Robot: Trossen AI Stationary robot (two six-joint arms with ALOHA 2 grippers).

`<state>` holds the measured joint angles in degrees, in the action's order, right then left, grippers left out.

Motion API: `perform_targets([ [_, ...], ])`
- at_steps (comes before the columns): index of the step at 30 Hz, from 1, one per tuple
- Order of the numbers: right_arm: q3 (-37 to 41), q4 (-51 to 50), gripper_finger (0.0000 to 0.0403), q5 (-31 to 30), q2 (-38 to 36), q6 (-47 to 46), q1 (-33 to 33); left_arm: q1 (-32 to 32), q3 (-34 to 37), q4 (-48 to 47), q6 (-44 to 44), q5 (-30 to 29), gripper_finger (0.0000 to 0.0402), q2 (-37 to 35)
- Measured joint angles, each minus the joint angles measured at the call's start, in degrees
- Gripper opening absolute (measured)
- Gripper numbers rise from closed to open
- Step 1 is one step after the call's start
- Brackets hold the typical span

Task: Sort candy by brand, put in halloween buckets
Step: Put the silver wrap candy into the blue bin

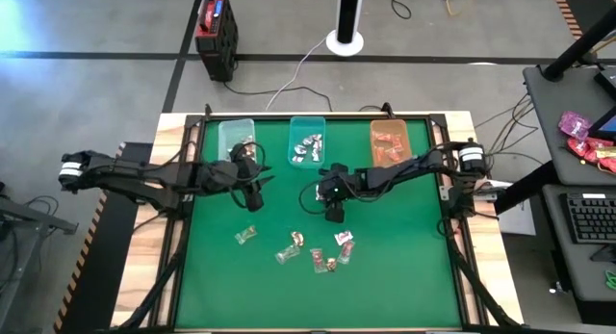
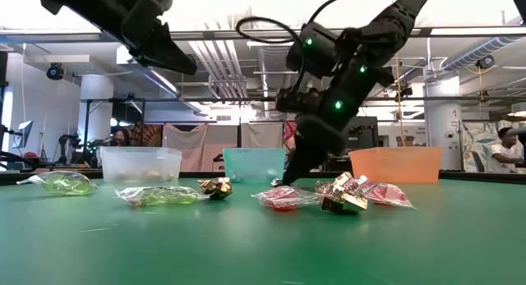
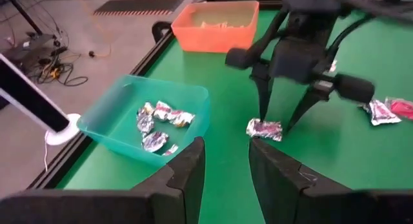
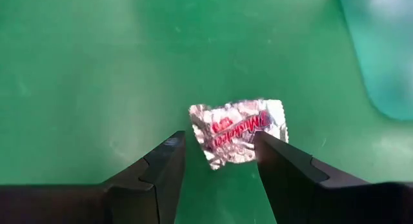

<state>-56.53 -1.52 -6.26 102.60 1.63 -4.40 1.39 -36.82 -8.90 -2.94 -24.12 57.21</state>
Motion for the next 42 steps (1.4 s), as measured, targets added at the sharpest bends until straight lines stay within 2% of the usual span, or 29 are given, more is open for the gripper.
perform_targets([
  [6,0.0,1.0,0.0176,-3.5,1.2,0.5,0.0,0.1,0.0,0.3,-0.4,0.0,0.0105,0.4],
  [9,-0.1,1.1,0.0162,-4.3,1.6,1.2,0.0,0.1,0.1,0.4,-0.5,0.0,0.0105,0.7],
  [23,-0.1,2.5,0.0016,-4.4,1.8,2.4,0.0,0.1,1.0,2.9,-0.6,0.0,0.0105,1.6],
  [28,-0.3,1.9,0.0013,-3.6,-0.4,2.0,0.2,0.1,1.0,2.9,-0.7,0.0,0.0105,2.5],
  [34,-3.2,2.7,0.0013,-2.7,-7.6,2.0,-0.1,0.1,1.0,2.9,-1.0,0.0,0.0105,3.4],
  [39,-6.9,4.4,0.0012,-2.8,-9.4,0.8,-5.3,0.1,1.0,2.9,-2.1,-0.6,0.0105,4.3],
  [42,-9.2,4.6,0.0012,-2.9,-7.7,-2.4,-9.5,0.1,1.0,2.9,-2.8,-0.7,0.0105,4.6],
])
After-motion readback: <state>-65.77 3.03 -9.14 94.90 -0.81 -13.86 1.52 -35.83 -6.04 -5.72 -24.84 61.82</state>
